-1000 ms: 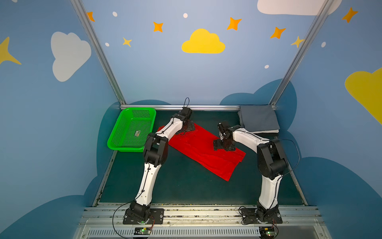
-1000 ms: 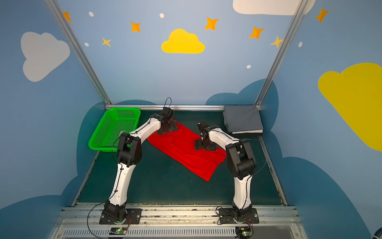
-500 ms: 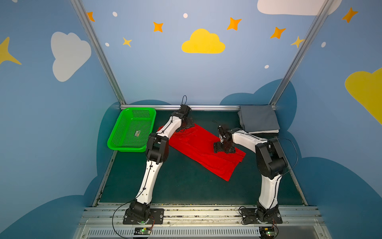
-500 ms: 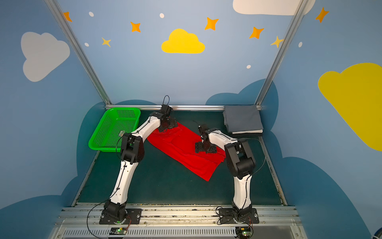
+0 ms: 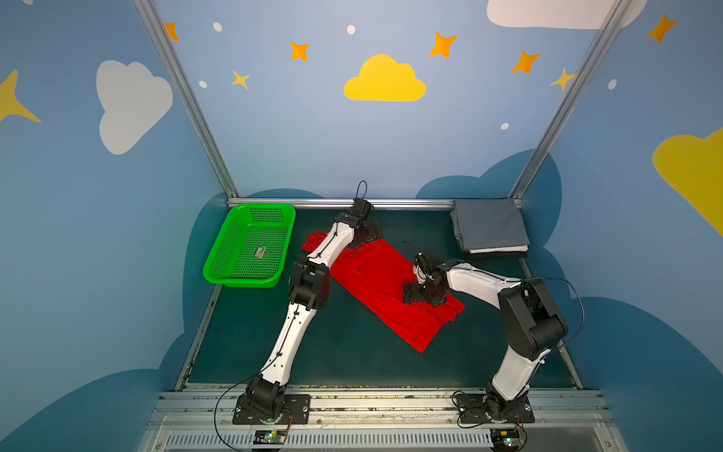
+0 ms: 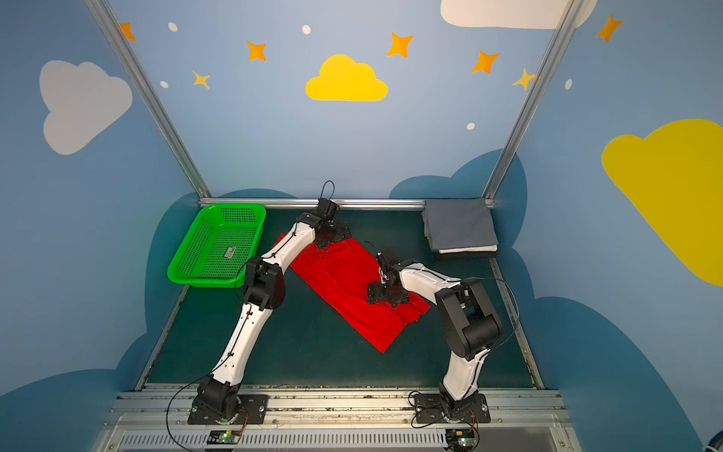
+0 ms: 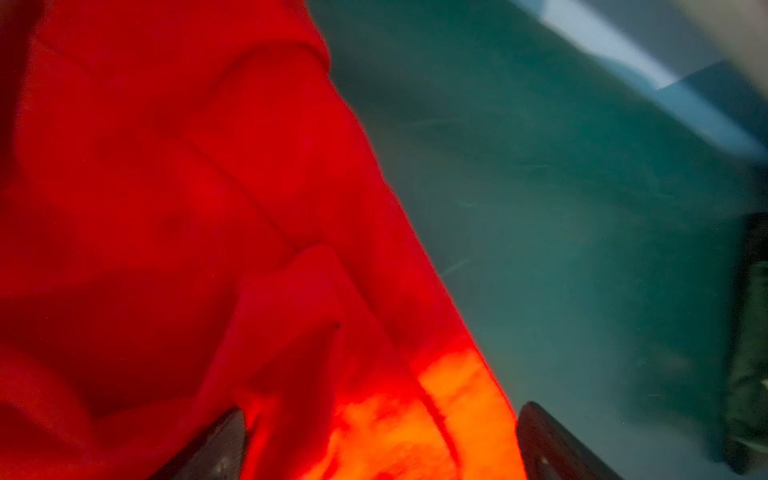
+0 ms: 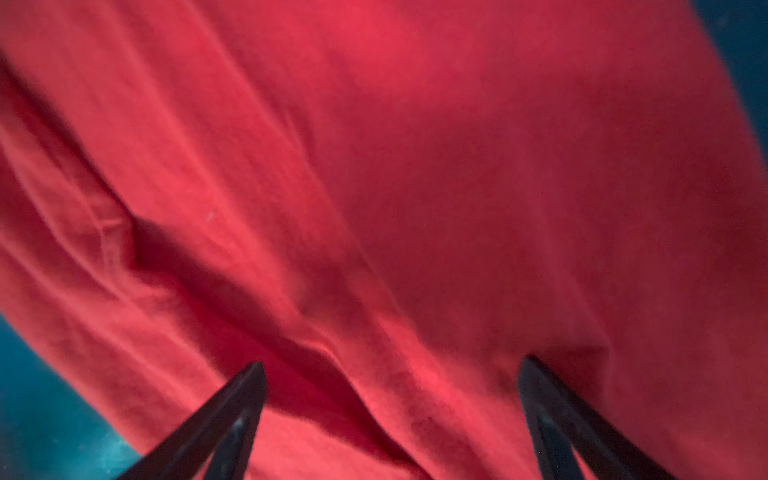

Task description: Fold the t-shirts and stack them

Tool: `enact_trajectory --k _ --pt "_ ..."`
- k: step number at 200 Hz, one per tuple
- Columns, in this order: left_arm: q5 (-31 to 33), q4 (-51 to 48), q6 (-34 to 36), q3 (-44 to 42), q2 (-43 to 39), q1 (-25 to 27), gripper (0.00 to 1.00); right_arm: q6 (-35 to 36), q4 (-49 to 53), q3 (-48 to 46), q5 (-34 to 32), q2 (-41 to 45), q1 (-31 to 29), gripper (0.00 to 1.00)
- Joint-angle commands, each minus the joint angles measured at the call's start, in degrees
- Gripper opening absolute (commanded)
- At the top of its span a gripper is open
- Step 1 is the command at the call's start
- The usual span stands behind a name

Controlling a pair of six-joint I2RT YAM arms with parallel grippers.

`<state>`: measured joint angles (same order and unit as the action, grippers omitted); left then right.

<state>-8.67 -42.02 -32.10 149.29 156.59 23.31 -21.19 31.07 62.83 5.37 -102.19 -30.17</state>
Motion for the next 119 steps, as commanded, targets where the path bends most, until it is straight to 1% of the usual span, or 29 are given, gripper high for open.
enact_trajectory --k 1,25,56,85,119 --pt "-6.5 2.6 -3.3 3.0 4.6 1.9 1.0 -1.5 2.8 -4.5 6.7 -1.1 -1.5 0.95" --pt "-8.6 8.0 -4.5 3.6 5.9 3.6 1.0 -1.5 2.8 -5.8 7.6 0.3 -2.6 0.95" --pt "-14.4 15.2 -6.8 4.2 7.8 5.0 1.0 -1.7 2.4 -7.5 9.4 2.4 -4.1 0.95" --pt "-18.7 15.8 -6.7 7.0 9.8 5.2 1.0 -2.4 1.2 -8.4 11.9 3.1 -5.2 0.95" --pt "-19.4 15.3 -5.2 7.2 9.6 4.8 1.0 -2.4 2.7 -6.5 12.2 1.6 -6.9 0.95"
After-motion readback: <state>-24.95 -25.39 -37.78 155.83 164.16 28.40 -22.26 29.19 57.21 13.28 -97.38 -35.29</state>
